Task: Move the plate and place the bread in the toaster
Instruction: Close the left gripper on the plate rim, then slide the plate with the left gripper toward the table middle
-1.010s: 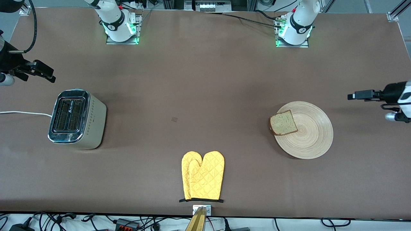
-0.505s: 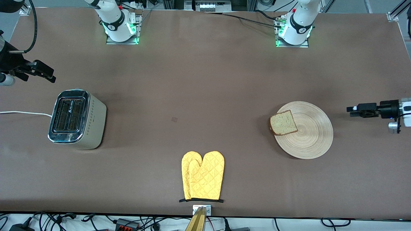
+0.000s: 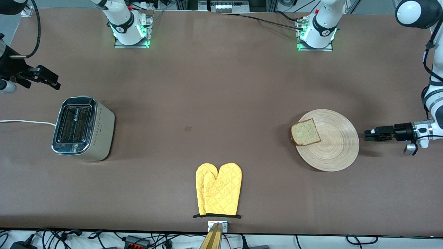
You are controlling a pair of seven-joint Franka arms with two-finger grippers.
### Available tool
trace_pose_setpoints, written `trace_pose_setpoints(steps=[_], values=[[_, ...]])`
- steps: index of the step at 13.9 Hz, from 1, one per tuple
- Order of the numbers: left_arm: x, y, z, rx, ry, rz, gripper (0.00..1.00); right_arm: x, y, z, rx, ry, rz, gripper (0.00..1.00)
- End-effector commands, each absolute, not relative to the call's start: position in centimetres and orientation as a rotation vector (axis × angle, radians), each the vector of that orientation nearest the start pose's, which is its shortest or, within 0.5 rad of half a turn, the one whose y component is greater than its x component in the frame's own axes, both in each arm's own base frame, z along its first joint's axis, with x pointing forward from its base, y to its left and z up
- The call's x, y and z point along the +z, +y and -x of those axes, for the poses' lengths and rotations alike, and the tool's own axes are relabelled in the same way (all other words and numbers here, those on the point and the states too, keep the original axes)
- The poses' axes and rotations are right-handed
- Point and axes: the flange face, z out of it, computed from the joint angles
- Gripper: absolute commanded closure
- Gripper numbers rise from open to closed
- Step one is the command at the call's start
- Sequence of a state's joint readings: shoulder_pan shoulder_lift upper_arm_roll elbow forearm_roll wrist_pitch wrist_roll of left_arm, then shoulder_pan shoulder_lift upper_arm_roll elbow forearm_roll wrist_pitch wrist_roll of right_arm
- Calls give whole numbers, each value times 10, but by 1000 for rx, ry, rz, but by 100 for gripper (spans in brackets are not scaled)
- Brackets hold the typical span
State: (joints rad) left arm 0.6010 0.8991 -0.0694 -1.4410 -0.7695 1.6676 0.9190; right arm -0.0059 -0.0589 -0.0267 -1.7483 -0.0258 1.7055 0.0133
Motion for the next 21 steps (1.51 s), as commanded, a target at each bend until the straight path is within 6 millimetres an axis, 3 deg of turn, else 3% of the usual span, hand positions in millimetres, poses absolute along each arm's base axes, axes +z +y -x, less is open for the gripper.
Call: trace_pose_setpoints(steps=[1, 4, 8, 11, 13, 15, 19, 20, 21], values=[[123, 274, -606, 91, 29, -2110, 3, 582, -19, -540, -29, 34, 3161, 0], [111, 249, -613, 76, 24, -2076, 3, 581, -19, -544, -38, 34, 3163, 0], [112, 245, -616, 72, 15, -2075, 14, 579, -17, -544, -21, 33, 3157, 0], [111, 234, -618, 56, -26, -2081, 30, 577, -13, -543, -33, 20, 3157, 0], [110, 234, -614, 11, -68, -2103, 57, 573, -11, -541, -84, 15, 3152, 0], [111, 233, -611, -15, -110, -2103, 72, 565, -11, -531, -128, 14, 3150, 0], [110, 235, -609, 0, -136, -2099, 88, 569, -12, -528, -130, 19, 3150, 0], [111, 235, -609, -3, -136, -2094, 99, 569, -13, -531, -123, 33, 3145, 0], [111, 235, -609, -5, -130, -2091, 99, 572, -16, -531, -106, 47, 3138, 0]])
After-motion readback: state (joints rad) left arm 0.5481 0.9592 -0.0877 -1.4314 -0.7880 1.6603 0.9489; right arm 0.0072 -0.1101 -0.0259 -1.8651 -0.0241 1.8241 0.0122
